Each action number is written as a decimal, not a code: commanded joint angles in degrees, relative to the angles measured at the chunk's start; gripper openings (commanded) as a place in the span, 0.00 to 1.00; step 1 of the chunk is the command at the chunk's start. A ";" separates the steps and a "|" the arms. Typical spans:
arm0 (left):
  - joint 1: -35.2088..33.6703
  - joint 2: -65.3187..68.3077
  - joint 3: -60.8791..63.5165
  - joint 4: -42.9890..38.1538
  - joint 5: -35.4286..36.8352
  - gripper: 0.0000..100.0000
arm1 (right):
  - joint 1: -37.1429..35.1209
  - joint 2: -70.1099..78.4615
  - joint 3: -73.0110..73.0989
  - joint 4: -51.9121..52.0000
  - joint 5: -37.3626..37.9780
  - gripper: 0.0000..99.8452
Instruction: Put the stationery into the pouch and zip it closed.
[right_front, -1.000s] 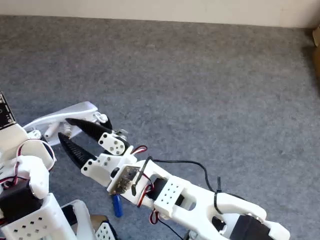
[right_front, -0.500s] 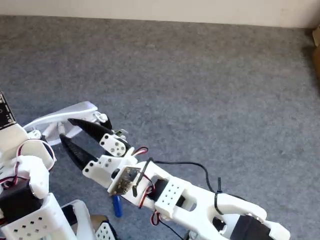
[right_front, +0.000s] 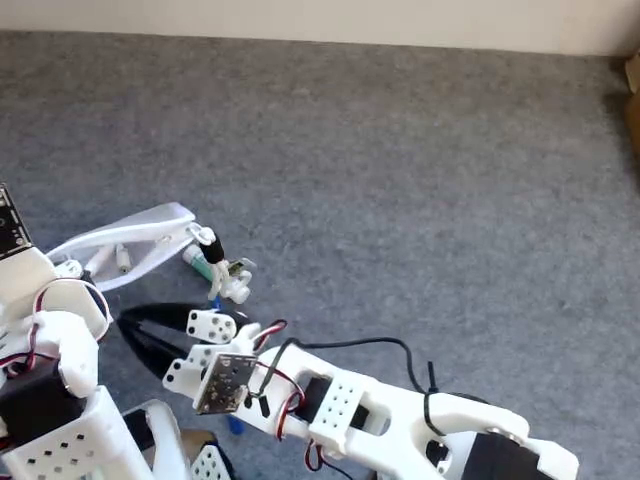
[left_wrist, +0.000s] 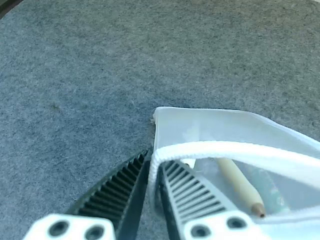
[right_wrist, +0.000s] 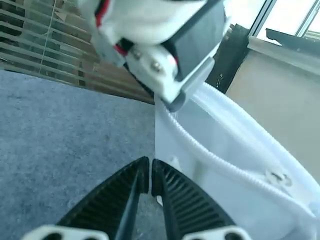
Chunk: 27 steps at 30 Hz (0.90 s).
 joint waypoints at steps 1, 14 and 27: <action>1.19 0.84 0.40 -1.23 -0.53 0.01 | 0.48 -4.53 -0.84 -0.48 0.88 0.01; -6.73 0.84 0.13 -1.67 2.11 0.01 | 0.84 -26.59 -1.27 35.91 0.44 0.01; -11.91 0.84 0.31 -3.16 4.92 0.01 | 2.24 -33.89 -4.88 66.24 -16.79 0.01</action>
